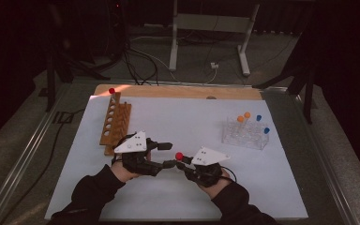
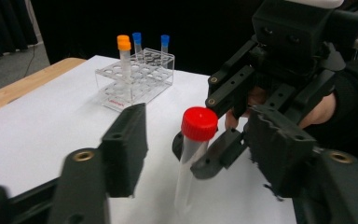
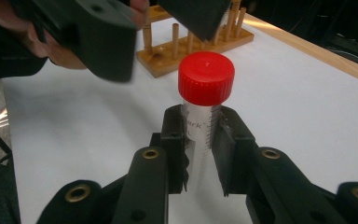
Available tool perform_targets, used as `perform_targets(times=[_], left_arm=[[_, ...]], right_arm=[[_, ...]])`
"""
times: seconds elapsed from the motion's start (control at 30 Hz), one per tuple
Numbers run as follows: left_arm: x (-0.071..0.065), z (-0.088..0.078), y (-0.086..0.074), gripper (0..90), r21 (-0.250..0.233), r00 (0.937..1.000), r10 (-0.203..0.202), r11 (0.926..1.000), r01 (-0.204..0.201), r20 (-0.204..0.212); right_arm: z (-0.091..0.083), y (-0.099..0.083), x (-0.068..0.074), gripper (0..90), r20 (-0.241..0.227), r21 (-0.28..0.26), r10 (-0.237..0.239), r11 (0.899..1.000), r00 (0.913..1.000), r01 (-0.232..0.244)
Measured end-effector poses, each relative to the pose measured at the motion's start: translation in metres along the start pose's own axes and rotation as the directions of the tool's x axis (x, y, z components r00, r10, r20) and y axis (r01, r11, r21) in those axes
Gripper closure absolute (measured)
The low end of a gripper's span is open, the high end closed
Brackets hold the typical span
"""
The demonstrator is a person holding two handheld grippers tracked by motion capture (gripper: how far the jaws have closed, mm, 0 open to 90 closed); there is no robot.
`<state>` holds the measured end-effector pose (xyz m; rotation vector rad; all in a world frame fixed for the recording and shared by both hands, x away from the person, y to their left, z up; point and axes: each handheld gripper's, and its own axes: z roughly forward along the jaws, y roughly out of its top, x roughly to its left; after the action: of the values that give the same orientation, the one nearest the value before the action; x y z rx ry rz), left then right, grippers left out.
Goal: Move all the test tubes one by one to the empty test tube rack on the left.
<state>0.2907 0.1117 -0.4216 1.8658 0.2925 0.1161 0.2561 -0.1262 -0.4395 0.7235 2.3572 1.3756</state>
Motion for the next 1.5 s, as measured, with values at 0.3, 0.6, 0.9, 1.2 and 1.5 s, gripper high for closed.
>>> perform_targets(times=[0.3, 0.6, 0.9, 1.2, 1.5], left_arm=[[-0.003, 0.011, 0.001, 64.2, 0.017, 0.9988, 0.048, 0.9987, -0.048, -0.003], [-0.004, 0.013, 0.002, 71.4, 0.022, 0.9968, 0.076, 0.9969, -0.075, -0.025], [0.008, -0.003, 0.013, 71.6, 0.005, 0.9945, 0.069, 0.9976, -0.068, -0.079], [0.037, -0.032, 0.022, 71.6, 0.002, 0.9798, 0.033, 0.9994, -0.034, -0.197], [0.063, -0.067, 0.036, 71.6, -0.001, 0.9512, 0.020, 0.9998, -0.022, -0.308]], right_arm=[[0.002, 0.004, 0.003, 74.9, -0.014, -0.005, 0.001, 1.000, 0.9999, -0.001], [0.001, 0.005, 0.002, 74.4, -0.008, -0.011, 0.013, 1.000, 0.9999, -0.013], [-0.005, 0.006, -0.003, 57.6, 0.003, -0.044, 0.030, 0.999, 0.9995, -0.030], [-0.019, 0.010, -0.012, 22.7, 0.028, -0.098, 0.055, 0.994, 0.9981, -0.052], [-0.026, 0.011, -0.016, 2.7, 0.001, -0.128, 0.074, 0.989, 0.9973, -0.073]])
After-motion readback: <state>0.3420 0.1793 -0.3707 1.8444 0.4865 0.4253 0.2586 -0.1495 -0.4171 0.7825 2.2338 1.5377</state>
